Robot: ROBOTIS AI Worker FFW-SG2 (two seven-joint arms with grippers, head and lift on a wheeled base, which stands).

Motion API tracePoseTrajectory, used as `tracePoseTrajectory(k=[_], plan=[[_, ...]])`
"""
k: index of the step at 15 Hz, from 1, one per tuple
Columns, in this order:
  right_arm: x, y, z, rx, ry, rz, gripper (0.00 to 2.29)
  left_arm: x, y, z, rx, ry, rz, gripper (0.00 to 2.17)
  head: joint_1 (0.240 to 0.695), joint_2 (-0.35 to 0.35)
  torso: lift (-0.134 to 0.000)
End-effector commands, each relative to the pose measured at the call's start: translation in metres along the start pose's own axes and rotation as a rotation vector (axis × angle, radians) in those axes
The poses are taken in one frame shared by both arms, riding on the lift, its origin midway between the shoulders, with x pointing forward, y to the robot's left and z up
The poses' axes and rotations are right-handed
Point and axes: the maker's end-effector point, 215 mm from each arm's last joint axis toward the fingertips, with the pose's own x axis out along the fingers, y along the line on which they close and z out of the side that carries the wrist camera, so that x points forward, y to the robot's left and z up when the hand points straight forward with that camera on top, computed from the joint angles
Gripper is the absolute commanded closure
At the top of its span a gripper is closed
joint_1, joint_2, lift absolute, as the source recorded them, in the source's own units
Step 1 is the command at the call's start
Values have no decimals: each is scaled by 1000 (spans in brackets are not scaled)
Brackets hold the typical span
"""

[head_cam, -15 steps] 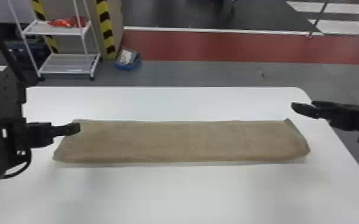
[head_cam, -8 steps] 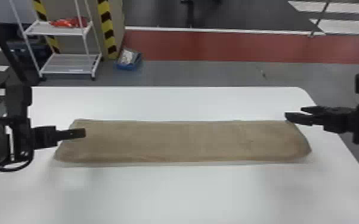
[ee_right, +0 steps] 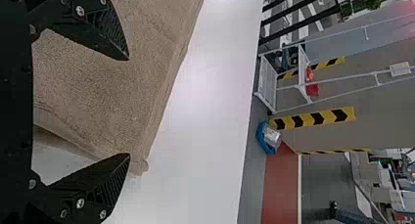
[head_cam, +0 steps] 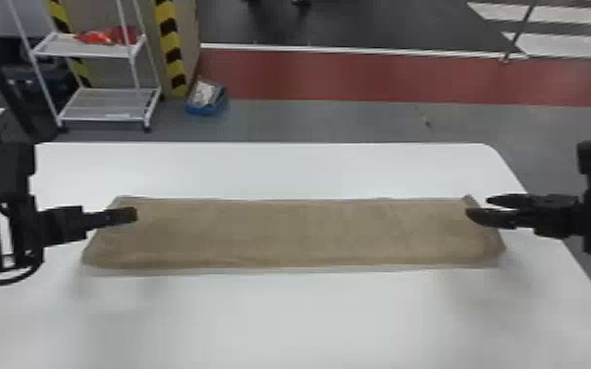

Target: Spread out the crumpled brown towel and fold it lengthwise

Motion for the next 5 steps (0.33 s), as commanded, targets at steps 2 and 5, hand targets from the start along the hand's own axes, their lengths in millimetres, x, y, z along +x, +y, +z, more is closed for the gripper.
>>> tracePoseTrajectory(k=[2, 5], plan=[[-9, -6, -2, 10, -8, 0, 215, 0, 0, -1, -8, -1, -6, 46, 695, -75, -124], [-10, -5, 1, 8, -10, 4, 215, -1, 4, -2, -17, -5, -2, 46, 695, -80, -124]])
